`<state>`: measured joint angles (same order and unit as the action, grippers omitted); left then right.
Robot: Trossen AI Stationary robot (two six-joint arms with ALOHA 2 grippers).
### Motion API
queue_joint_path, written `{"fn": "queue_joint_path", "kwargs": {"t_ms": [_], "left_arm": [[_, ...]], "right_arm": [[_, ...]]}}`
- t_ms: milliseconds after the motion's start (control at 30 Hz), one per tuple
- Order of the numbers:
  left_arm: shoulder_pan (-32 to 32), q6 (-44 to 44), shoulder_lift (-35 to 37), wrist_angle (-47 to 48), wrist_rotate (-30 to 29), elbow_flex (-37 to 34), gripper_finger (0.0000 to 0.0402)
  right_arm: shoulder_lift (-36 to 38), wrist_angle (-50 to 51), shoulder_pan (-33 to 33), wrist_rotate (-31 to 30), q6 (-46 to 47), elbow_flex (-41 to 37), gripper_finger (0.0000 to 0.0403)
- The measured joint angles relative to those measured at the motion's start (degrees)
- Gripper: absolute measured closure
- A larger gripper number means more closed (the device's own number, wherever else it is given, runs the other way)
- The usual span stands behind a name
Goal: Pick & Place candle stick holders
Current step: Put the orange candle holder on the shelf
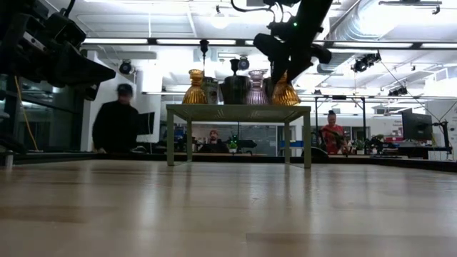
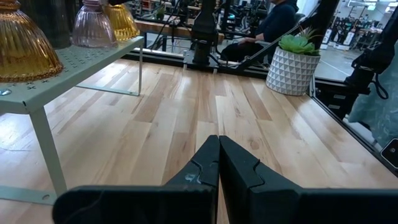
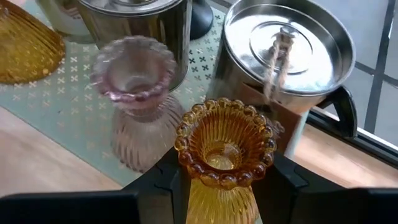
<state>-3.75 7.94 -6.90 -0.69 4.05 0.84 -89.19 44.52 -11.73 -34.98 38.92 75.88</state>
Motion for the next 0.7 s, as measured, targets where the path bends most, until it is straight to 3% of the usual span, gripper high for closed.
{"fn": "queue_joint_path", "kwargs": {"t_ms": [700], "left_arm": [[0.0, 0.0, 0.0, 0.0, -0.09, 0.0, 0.0402]], "right_arm": [[-1.05, -1.95, -1.09, 0.41, 2.01, 0.02, 0.0278]]}}
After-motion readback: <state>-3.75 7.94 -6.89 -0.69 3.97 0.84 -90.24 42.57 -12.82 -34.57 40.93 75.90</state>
